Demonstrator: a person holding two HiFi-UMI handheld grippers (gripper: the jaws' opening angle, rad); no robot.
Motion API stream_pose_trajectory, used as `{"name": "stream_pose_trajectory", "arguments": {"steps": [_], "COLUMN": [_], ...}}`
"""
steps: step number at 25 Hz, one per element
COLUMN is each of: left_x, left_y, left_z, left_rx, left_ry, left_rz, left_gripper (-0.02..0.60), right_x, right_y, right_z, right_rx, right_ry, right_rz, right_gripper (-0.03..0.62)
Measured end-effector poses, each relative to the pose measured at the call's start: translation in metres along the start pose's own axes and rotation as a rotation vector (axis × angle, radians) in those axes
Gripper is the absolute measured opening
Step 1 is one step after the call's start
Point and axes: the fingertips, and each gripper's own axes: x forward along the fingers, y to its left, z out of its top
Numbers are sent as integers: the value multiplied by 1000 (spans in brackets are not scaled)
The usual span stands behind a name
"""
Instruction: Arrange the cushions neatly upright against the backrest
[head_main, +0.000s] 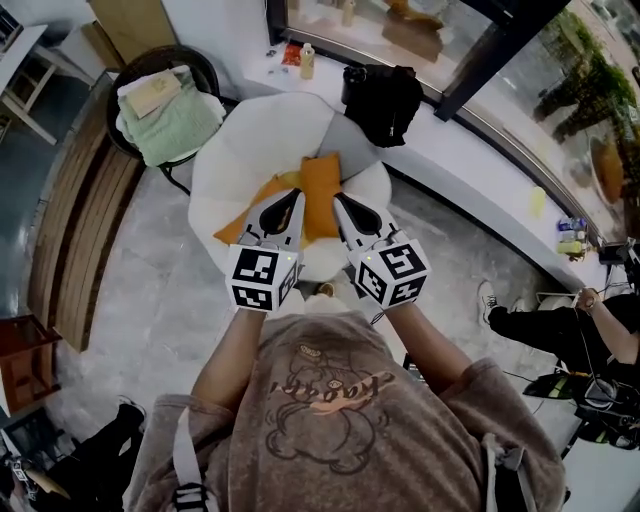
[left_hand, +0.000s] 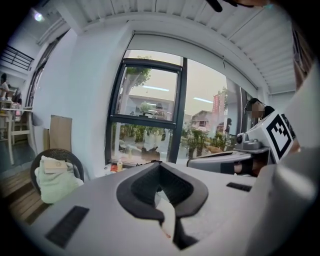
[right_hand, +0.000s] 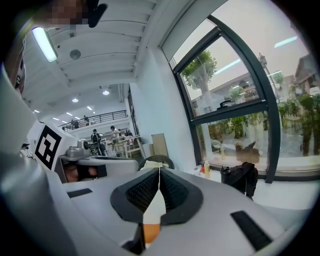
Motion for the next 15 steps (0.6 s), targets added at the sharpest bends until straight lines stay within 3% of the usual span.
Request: {"name": "stream_pose_trajectory", "arguments": {"steps": [15], "left_x": [63], "left_y": [47], "left_z": [-5], "left_rx": [10], "left_ry": [32], "left_rz": [-65], "left_gripper": [5], "right_x": [58], "right_y": [-49], "right_z": [-9], "right_rx": [24], "right_ry": [18], "right_rz": [-99], "right_gripper": [21]}}
